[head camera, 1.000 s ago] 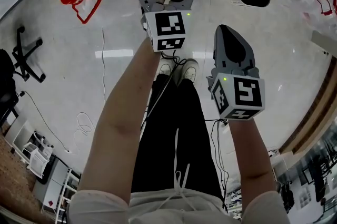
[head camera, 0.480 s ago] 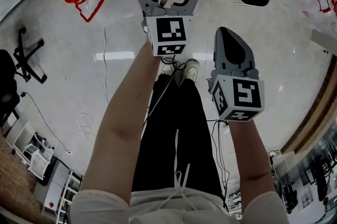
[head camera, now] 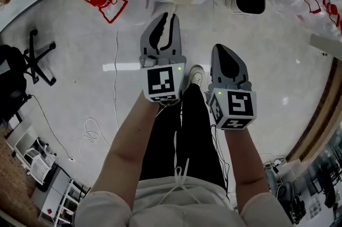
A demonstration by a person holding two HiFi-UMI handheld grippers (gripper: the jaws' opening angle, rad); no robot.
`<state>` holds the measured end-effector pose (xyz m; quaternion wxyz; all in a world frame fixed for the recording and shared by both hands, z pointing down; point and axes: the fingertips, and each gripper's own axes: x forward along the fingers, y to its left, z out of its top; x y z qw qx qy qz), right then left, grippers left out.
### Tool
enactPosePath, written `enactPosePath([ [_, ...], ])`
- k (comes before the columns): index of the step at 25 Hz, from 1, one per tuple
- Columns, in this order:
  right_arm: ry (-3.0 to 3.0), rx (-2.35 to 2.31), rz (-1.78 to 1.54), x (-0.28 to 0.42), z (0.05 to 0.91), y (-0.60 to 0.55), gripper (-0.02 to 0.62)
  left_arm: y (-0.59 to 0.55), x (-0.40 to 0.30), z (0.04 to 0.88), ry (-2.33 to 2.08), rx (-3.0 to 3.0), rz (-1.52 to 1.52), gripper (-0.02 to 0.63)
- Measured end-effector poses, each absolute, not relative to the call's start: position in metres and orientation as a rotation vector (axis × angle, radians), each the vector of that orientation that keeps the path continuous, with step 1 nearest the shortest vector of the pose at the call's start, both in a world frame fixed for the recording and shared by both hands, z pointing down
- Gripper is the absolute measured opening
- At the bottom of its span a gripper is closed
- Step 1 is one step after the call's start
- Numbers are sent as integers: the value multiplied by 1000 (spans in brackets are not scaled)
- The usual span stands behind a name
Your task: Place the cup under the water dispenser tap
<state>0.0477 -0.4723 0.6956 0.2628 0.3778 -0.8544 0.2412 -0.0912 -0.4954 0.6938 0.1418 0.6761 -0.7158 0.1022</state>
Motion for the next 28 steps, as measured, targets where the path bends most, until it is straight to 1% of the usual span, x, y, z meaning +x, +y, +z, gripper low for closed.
enactPosePath([
  [2, -2316, 1030, 656, 51, 679, -465, 26, -475, -87, 677, -2065, 1946, 298, 46],
  [5, -2332, 1037, 644, 53, 648, -458, 26, -452, -79, 650, -2007, 1945, 265, 20],
  [11, -2396, 1068, 555, 53, 560, -458, 25, -432, -70, 556, -1879, 1926, 49, 18],
  [20, -2606, 1111, 329, 39, 397, -476, 25, -433, -87, 381, -1998, 2078, -31, 18],
  [28, -2778, 1112, 108, 30, 293, -477, 25, -425, -90, 255, -2073, 2241, -241, 18],
])
